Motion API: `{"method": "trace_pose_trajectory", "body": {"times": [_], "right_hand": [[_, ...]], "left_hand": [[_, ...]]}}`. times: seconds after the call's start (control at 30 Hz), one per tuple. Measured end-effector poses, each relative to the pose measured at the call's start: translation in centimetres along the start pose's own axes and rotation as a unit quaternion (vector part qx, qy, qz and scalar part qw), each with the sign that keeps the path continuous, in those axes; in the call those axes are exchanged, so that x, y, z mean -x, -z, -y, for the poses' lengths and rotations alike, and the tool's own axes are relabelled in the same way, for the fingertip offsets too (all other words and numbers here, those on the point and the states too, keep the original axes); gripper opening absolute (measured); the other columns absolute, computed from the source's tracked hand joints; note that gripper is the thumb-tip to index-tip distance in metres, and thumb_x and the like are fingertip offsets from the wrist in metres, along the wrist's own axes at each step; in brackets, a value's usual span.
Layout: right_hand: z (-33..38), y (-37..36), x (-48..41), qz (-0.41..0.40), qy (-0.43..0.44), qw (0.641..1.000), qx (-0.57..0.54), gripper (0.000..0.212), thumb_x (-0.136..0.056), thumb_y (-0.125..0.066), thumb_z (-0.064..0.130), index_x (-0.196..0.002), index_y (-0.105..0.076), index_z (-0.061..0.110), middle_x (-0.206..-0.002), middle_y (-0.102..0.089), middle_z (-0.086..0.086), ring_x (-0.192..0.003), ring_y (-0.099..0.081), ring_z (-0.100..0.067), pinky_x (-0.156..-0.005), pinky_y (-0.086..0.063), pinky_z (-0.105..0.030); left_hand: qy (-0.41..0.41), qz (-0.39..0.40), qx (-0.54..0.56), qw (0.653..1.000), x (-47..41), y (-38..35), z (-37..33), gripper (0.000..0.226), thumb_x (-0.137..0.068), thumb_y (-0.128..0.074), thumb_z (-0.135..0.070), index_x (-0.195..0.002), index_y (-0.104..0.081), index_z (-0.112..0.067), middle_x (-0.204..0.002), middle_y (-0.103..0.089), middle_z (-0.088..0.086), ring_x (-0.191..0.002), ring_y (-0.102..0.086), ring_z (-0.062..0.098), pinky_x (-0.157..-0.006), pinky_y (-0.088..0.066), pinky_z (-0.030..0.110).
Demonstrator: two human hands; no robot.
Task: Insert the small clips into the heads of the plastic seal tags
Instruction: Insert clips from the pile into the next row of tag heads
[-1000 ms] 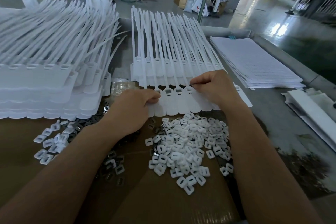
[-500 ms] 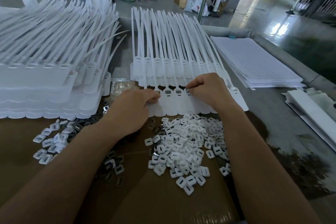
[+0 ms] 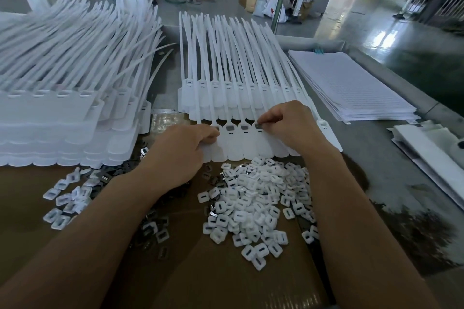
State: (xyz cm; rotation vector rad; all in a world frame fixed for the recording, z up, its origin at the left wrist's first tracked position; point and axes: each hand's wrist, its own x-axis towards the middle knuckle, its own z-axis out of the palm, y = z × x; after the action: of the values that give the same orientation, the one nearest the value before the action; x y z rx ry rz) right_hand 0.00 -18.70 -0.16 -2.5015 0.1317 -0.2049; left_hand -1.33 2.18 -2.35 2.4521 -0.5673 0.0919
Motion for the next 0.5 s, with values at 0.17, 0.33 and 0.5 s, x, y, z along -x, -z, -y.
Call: {"method": "trace_pose_trajectory", "body": {"times": [0.17, 0.33, 0.5], "right_hand": [[0.03, 0.23, 0.14, 0.015, 0.023, 0.998, 0.052, 0.027, -0.089, -0.053, 0.004, -0.099, -0.073, 0.018, -0.105, -0.069, -0.002, -0.061, -0.047, -0.001, -0.056, -0.036, -0.011], [0.42, 0.24, 0.09, 0.057, 0.017, 0.991, 0.117, 0.039, -0.088, -0.044, -0.003, -0.107, -0.070, 0.018, -0.115, -0.065, -0.004, -0.089, -0.059, -0.019, -0.070, -0.045, -0.023], [0.30, 0.35, 0.27, 0.021, 0.003, 0.999, 0.038, 0.033, -0.088, -0.046, -0.001, -0.104, -0.071, 0.014, -0.114, -0.066, -0.005, -0.061, -0.047, -0.003, -0.056, -0.037, -0.015]], "left_hand": [[0.008, -0.001, 0.008, 1.000, 0.04, 0.10, -0.12, 0.056, -0.080, -0.041, 0.011, -0.121, -0.058, -0.023, -0.124, -0.057, -0.012, -0.119, -0.047, 0.007, -0.103, -0.032, 0.021], [0.014, -0.003, 0.010, 1.000, 0.09, 0.18, -0.18, 0.057, -0.080, -0.039, 0.011, -0.122, -0.057, -0.024, -0.122, -0.059, -0.011, -0.119, -0.047, 0.007, -0.100, -0.030, 0.018], [0.014, 0.002, 0.006, 1.000, 0.07, 0.17, -0.21, 0.059, -0.079, -0.038, 0.012, -0.123, -0.057, -0.024, -0.123, -0.058, -0.011, -0.121, -0.045, 0.007, -0.099, -0.027, 0.017]]}}
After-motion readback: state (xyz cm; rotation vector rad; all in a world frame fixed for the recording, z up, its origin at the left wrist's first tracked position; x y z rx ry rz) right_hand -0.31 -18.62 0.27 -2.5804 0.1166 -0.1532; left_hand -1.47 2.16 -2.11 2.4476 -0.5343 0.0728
